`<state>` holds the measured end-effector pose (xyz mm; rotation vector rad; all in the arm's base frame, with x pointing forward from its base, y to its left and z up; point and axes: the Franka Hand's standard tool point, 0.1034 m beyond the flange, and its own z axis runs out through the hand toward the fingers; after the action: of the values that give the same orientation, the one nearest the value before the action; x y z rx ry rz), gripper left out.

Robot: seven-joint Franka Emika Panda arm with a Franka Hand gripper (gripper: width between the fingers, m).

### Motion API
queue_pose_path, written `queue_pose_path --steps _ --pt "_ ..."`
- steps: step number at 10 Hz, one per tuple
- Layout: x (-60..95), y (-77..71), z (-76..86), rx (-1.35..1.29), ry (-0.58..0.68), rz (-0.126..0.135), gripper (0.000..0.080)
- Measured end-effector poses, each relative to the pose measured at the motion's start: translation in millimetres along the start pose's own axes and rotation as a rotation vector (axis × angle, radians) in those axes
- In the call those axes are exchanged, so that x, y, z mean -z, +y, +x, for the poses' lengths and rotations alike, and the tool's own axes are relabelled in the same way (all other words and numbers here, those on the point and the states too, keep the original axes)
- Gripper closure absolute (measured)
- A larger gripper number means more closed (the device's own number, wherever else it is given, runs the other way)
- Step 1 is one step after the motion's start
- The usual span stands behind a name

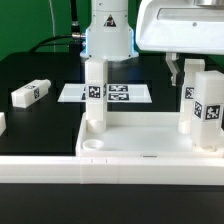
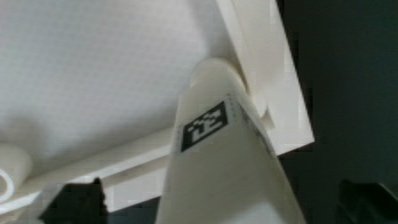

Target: Assemble desk

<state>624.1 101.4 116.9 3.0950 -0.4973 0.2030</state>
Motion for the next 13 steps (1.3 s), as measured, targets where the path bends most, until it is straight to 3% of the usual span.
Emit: queue_pose_path --steps 3,4,5,6,10,13 --pt "-0.1 0.4 0.1 0.073 0.0 0.0 0.018" --pt "-0.2 0.4 0.0 0.072 0.0 0.0 0.036" --pt "-0.1 0.4 0.1 0.072 0.0 0.0 0.036" --pt "-0.3 0.5 0.0 0.071 0.001 0.0 0.0511" --pt "-0.3 0.5 -0.1 0.043 0.0 0.001 0.0511" --pt "-1.0 -1.0 -2.0 -0.252 -0.003 0.005 0.0509"
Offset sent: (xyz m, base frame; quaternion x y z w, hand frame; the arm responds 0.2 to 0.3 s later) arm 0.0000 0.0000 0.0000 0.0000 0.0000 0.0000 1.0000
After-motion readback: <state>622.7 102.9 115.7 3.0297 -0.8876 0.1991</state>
